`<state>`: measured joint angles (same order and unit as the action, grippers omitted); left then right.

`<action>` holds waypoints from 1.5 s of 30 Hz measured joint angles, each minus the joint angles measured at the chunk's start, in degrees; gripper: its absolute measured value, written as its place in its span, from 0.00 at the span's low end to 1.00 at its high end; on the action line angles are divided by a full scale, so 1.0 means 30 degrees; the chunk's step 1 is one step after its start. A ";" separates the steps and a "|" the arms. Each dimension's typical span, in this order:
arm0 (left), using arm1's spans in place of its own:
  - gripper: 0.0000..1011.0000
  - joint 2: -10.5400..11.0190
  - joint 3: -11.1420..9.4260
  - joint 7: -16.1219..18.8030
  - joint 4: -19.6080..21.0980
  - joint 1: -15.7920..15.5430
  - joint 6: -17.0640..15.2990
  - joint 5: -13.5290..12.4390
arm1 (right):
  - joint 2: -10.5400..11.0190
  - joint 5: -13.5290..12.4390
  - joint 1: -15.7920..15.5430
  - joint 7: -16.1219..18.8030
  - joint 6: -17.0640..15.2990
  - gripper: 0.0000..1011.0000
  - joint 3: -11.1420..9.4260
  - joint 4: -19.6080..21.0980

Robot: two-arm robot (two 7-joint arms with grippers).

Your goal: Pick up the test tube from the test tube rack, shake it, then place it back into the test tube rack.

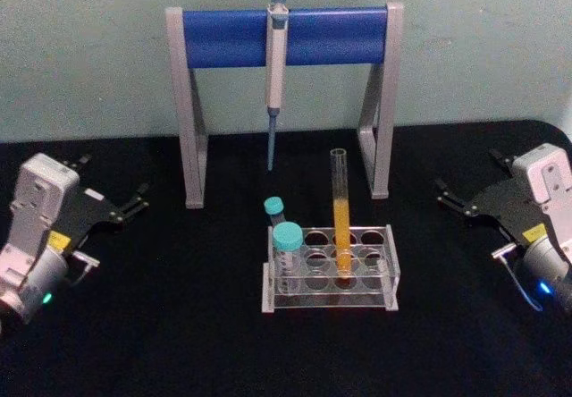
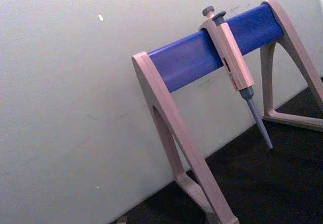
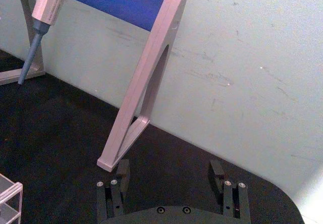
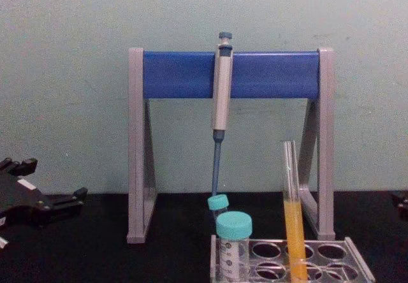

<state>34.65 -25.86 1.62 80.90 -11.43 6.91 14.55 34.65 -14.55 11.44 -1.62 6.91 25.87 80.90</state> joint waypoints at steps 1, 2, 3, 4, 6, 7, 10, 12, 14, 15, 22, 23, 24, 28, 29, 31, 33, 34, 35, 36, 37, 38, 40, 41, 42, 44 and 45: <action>0.99 0.0000 0.0000 0.0000 0.0001 0.0000 -0.0001 0.0000 | 0.0001 -0.0001 0.0000 0.0001 -0.0001 0.99 0.0000 0.0001; 0.99 0.0000 0.0000 0.0000 0.0001 0.0000 -0.0001 0.0000 | 0.0000 0.0000 0.0000 0.0001 -0.0001 0.99 0.0000 -0.0001; 0.99 0.0000 0.0001 0.0000 0.0001 0.0001 0.0000 0.0000 | 0.0000 0.0000 0.0000 0.0001 0.0000 0.99 0.0000 0.0001; 0.99 0.0000 0.0001 0.0000 0.0001 0.0000 0.0000 0.0001 | 0.0001 0.0000 -0.0001 0.0001 0.0000 0.99 0.0000 0.0000; 0.99 0.0000 0.0000 0.0000 0.0001 0.0000 0.0000 0.0000 | 0.0000 0.0000 0.0000 0.0000 0.0000 0.99 0.0000 0.0001; 0.99 0.0000 0.0000 0.0000 0.0000 0.0000 0.0000 0.0000 | 0.0000 0.0000 0.0000 0.0000 0.0000 0.99 0.0000 0.0001; 0.99 0.0000 0.0001 -0.0001 0.0001 0.0000 0.0000 0.0001 | 0.0001 0.0000 -0.0001 0.0001 -0.0001 0.99 -0.0001 0.0000; 0.99 0.0000 0.0000 -0.0001 0.0001 0.0000 0.0000 0.0000 | 0.0001 0.0000 0.0000 0.0000 -0.0002 0.99 -0.0001 0.0000; 0.99 0.0000 0.0000 -0.0001 0.0000 0.0001 0.0000 0.0000 | 0.0000 0.0000 0.0000 0.0000 -0.0001 0.99 -0.0001 0.0000; 0.99 0.0000 0.0000 -0.0001 0.0000 0.0001 0.0000 0.0000 | 0.0001 -0.0001 0.0000 0.0000 -0.0001 0.99 -0.0001 0.0001; 0.99 0.0000 0.0000 0.0000 0.0001 0.0000 0.0000 0.0000 | 0.0001 -0.0001 -0.0001 0.0000 -0.0002 0.99 -0.0001 0.0001; 0.99 0.0000 0.0000 0.0000 0.0001 0.0000 0.0001 0.0000 | 0.0000 0.0000 0.0000 0.0000 -0.0003 0.99 -0.0001 0.0000; 0.99 0.0000 0.0000 0.0000 0.0001 -0.0001 0.0000 0.0000 | 0.0000 -0.0001 0.0000 0.0000 -0.0003 0.99 -0.0001 0.0001; 0.99 0.0000 0.0001 0.0000 0.0001 0.0000 0.0000 0.0000 | 0.0001 -0.0001 -0.0001 0.0000 -0.0002 0.99 -0.0001 0.0001; 0.99 0.0000 0.0000 -0.0001 0.0001 0.0000 0.0000 0.0000 | 0.0000 -0.0001 0.0000 0.0000 -0.0002 0.99 -0.0001 0.0000; 0.99 0.0000 0.0000 0.0000 0.0001 0.0000 0.0000 0.0000 | 0.0000 -0.0001 -0.0001 0.0000 -0.0003 0.99 -0.0001 0.0000; 0.99 0.0000 0.0001 -0.0001 0.0001 0.0001 0.0001 0.0001 | 0.0000 0.0000 -0.0001 0.0000 -0.0003 0.99 -0.0001 0.0001; 0.99 0.0000 0.0001 -0.0001 0.0001 0.0001 0.0001 0.0001 | 0.0000 -0.0001 0.0000 0.0001 -0.0003 0.99 -0.0002 0.0001; 0.99 0.0000 0.0000 -0.0001 0.0001 -0.0001 0.0000 0.0000 | 0.0000 -0.0001 -0.0001 0.0000 -0.0002 0.99 -0.0001 0.0000; 0.99 0.0000 0.0000 -0.0001 0.0001 0.0000 0.0000 0.0000 | 0.0000 -0.0001 -0.0001 0.0000 -0.0002 0.99 -0.0001 0.0000; 0.99 0.0000 0.0001 0.0000 0.0000 0.0001 0.0000 0.0000 | 0.0001 -0.0001 -0.0001 0.0000 -0.0002 0.99 -0.0001 0.0000; 0.99 0.0000 0.0001 0.0000 0.0001 -0.0001 0.0000 0.0001 | 0.0001 -0.0001 -0.0001 0.0000 -0.0003 0.99 0.0000 0.0000; 0.99 0.0000 0.0000 -0.0001 0.0001 0.0000 0.0000 0.0000 | 0.0000 -0.0001 -0.0001 0.0001 -0.0003 0.99 -0.0001 0.0001; 0.99 0.0000 -0.0001 0.0000 0.0000 0.0000 0.0000 0.0000 | 0.0000 -0.0001 -0.0001 0.0000 -0.0004 0.99 -0.0001 0.0001; 0.99 0.0000 0.0000 0.0000 0.0001 0.0000 0.0000 0.0000 | 0.0000 -0.0001 -0.0001 0.0001 -0.0003 0.99 -0.0001 0.0001; 0.99 0.0000 0.0000 0.0000 0.0001 -0.0001 0.0000 0.0000 | 0.0000 0.0000 -0.0001 0.0000 -0.0004 0.99 -0.0001 0.0001; 0.99 0.0001 0.0000 0.0000 0.0001 0.0001 0.0000 0.0000 | 0.0000 -0.0001 -0.0001 0.0001 -0.0003 0.99 -0.0001 0.0001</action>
<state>34.65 -25.86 1.62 80.90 -11.43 6.91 14.55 34.64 -14.55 11.43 -1.62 6.91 25.86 80.90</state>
